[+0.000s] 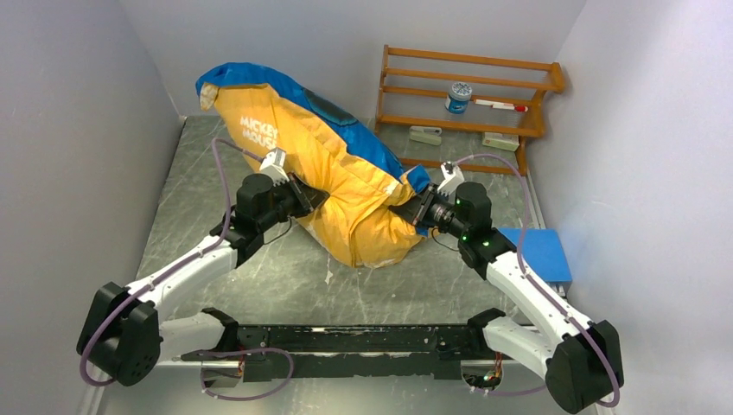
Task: Remove the pillowcase from the pillow
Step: Turn over the pillow at the center of the board.
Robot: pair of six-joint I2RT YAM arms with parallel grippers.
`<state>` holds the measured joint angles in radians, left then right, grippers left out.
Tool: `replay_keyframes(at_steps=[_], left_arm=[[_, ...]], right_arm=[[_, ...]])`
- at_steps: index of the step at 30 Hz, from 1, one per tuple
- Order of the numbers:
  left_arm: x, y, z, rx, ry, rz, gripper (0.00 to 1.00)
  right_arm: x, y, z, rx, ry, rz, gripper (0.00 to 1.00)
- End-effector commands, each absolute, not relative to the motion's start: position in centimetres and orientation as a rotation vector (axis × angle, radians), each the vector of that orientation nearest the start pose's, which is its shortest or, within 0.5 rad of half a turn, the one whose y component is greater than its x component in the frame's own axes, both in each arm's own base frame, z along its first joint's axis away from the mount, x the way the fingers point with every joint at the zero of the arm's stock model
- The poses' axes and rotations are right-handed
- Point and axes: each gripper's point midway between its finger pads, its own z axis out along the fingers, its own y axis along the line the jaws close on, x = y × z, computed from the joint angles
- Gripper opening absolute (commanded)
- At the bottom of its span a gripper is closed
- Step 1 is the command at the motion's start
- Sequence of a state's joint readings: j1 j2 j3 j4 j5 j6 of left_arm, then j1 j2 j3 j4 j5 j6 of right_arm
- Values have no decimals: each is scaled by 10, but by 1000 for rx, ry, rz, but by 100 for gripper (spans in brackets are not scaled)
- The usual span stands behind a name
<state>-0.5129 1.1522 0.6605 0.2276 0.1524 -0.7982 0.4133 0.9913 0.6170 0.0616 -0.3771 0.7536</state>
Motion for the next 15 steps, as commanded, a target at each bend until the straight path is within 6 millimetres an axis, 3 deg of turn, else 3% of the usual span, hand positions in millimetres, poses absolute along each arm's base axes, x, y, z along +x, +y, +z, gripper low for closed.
replay_keyframes(at_steps=[1, 5, 12, 15], left_arm=[[299, -251, 197, -111, 1949, -1086, 5], [291, -235, 231, -96, 1895, -1000, 5], [264, -192, 337, -57, 1737, -850, 5], [250, -182, 371, -26, 1691, -848, 5]], right_arm=[[213, 214, 137, 28, 2368, 1125, 0], [209, 226, 162, -102, 2298, 1215, 0], [188, 269, 225, -373, 2107, 1432, 2], [176, 290, 248, -462, 2031, 1498, 2]])
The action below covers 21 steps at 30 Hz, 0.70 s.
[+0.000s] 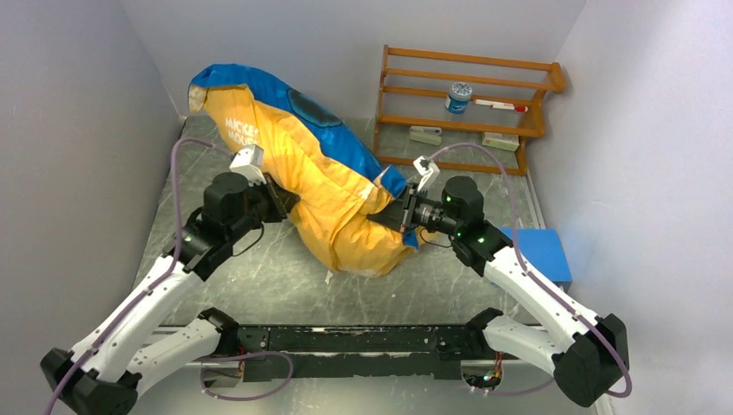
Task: Remove the pillowcase from the pillow
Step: Turn over the pillow at the center of the board.
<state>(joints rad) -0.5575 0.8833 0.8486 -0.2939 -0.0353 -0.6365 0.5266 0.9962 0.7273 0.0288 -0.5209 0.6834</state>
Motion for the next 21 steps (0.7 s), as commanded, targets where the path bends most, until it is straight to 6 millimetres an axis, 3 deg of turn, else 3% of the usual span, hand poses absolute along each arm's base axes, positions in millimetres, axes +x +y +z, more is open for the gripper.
replay_keyframes(at_steps=[1, 6, 8, 11, 12, 15, 17, 18, 21], left_arm=[[246, -180, 379, -16, 1682, -847, 5], [237, -167, 398, -15, 1646, -817, 5], [240, -170, 386, -2, 1691, -800, 5], [242, -181, 365, 38, 1772, -806, 5], [243, -182, 358, 38, 1790, -801, 10], [242, -172, 337, 0, 1828, -750, 62], [240, -166, 319, -23, 1852, -725, 90], [240, -166, 311, -34, 1868, -721, 96], [240, -170, 280, -53, 1935, -730, 97]], right_arm=[[176, 293, 254, -470, 2012, 1512, 2], [190, 297, 264, -344, 1973, 1548, 1], [205, 293, 245, -234, 2037, 1470, 2], [230, 267, 190, -12, 2238, 1225, 1], [233, 255, 174, 52, 2290, 1153, 1], [239, 226, 148, 175, 2313, 1055, 2], [237, 218, 144, 205, 2299, 1054, 4], [235, 217, 142, 203, 2293, 1064, 5], [228, 222, 132, 174, 2323, 1110, 6]])
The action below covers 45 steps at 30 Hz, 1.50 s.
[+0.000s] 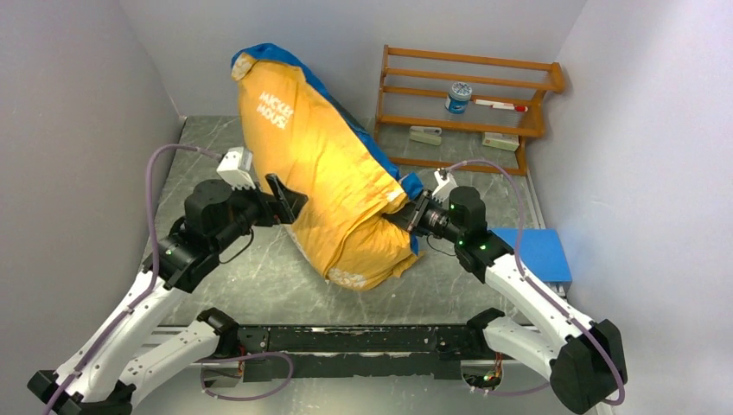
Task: Remove the pillowcase from the pillow
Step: Turn over the pillow at the center of the board.
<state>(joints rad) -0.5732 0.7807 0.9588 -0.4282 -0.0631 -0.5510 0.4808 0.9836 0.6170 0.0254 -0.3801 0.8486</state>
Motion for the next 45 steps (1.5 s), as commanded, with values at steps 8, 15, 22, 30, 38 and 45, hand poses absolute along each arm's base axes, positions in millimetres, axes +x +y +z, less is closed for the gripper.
replay_keyframes(at_steps=[8, 15, 22, 30, 38, 45], left_arm=[[251, -228, 215, 13, 2039, -973, 97], [256, -256, 193, 86, 2114, -1077, 63], [259, -251, 183, 119, 2139, -1008, 13], [249, -238, 174, 101, 2159, -965, 13], [236, -215, 174, 17, 2148, -901, 56], [232, -189, 154, -216, 2115, -858, 96]], right_arm=[[230, 204, 84, 299, 2467, 918, 9], [236, 176, 108, 224, 2432, 704, 50], [246, 162, 227, 75, 2128, 685, 99], [257, 146, 296, 78, 2004, 595, 100], [283, 190, 312, -169, 2008, 685, 100], [337, 215, 201, -259, 2333, 492, 100]])
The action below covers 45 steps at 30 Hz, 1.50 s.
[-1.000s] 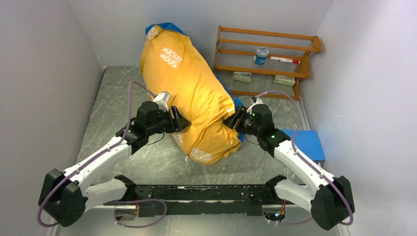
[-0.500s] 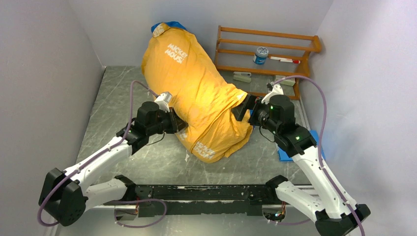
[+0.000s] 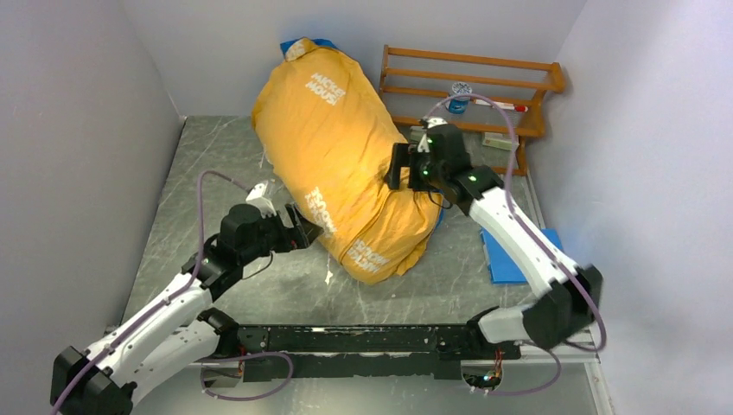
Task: Remove the pillowcase from the pillow
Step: Turn over the pillow at the center of the board.
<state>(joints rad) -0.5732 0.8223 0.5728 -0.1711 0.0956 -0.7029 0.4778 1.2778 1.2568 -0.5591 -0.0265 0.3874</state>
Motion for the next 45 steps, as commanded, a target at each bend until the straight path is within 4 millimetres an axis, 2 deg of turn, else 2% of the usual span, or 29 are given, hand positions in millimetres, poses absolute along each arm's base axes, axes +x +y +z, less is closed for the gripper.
replay_keyframes(at_steps=[1, 3, 4, 6, 7, 9, 10, 12, 13, 15, 19, 24, 26, 28, 33, 36, 39, 41, 43, 44, 45], left_arm=[[231, -191, 148, -222, 2120, -880, 97], [231, -200, 140, -221, 2113, -947, 97], [233, -206, 140, -222, 2095, -987, 97], [238, -216, 142, -237, 2031, -1081, 97], [240, -219, 143, -251, 1994, -1125, 97], [243, -226, 146, -260, 1936, -1206, 97], [246, -230, 150, -249, 1910, -1238, 97], [247, -240, 158, -197, 1871, -1301, 96], [249, -246, 158, -173, 1864, -1326, 93], [251, -256, 160, -126, 1858, -1366, 83], [250, -269, 167, -67, 1819, -1458, 50], [245, -269, 188, -6, 1762, -1478, 6], [244, -266, 196, 27, 1773, -1415, 5], [243, -259, 214, 63, 1759, -1331, 5], [225, -238, 276, 165, 1678, -1184, 5], [210, -232, 294, 224, 1668, -1169, 5], [186, -236, 303, 285, 1650, -1257, 5], [170, -237, 306, 316, 1636, -1313, 5], [157, -239, 305, 350, 1655, -1332, 5], [152, -238, 300, 366, 1684, -1323, 5], [150, -237, 289, 372, 1741, -1296, 5]], right_arm=[[333, 224, 188, -303, 2380, 510, 100], [320, 243, 167, -383, 2429, 548, 95], [315, 252, 161, -415, 2422, 565, 88], [305, 262, 148, -441, 2433, 580, 67], [300, 265, 142, -443, 2443, 586, 60], [293, 267, 133, -452, 2466, 598, 36], [291, 267, 129, -450, 2478, 601, 28], [288, 268, 126, -444, 2491, 616, 18], [285, 270, 126, -447, 2492, 630, 17], [280, 277, 128, -463, 2481, 663, 17], [273, 287, 131, -489, 2479, 695, 17], [263, 305, 143, -540, 2441, 766, 15], [262, 313, 157, -553, 2393, 812, 15], [260, 321, 176, -569, 2335, 886, 14], [251, 345, 227, -625, 2163, 1104, 14], [246, 354, 238, -641, 2113, 1186, 14], [250, 351, 222, -619, 2145, 1143, 14], [262, 338, 199, -564, 2218, 1001, 17], [285, 308, 171, -464, 2301, 726, 21], [299, 287, 156, -395, 2337, 569, 27], [311, 267, 142, -336, 2368, 443, 42]])
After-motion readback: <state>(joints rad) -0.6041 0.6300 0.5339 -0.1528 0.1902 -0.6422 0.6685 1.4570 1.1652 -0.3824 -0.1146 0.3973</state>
